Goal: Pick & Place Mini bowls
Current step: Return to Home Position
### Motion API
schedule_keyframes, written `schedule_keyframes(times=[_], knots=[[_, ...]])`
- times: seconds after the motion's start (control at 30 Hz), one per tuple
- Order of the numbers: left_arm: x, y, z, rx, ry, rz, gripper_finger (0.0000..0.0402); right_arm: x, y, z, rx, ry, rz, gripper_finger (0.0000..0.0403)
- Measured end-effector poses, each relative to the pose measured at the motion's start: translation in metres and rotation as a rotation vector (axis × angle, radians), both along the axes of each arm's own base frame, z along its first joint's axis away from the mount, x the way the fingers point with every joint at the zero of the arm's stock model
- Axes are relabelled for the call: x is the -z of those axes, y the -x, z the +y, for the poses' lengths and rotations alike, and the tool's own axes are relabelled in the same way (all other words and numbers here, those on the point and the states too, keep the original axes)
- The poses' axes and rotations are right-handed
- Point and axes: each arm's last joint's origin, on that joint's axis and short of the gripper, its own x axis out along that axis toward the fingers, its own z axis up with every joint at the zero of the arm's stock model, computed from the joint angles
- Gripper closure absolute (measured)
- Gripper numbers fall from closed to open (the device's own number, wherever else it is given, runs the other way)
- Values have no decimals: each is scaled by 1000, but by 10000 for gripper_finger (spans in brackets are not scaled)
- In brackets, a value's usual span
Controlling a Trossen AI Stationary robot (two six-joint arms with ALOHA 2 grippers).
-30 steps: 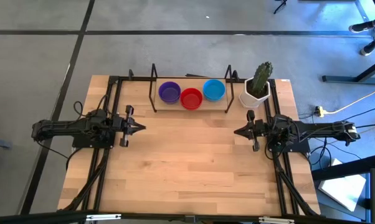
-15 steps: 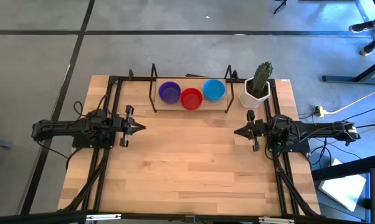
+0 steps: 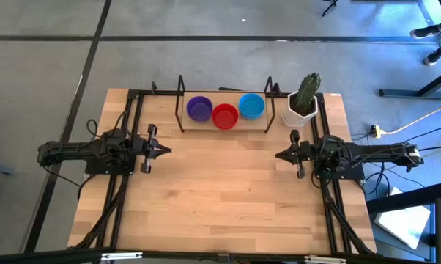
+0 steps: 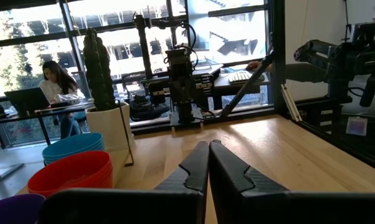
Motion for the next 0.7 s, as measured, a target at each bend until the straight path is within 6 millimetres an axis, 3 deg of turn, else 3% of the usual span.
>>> schedule_keyframes(times=[0.7], knots=[[0,0,0,0,0,0,392,0,0,0,0,0,0,386]])
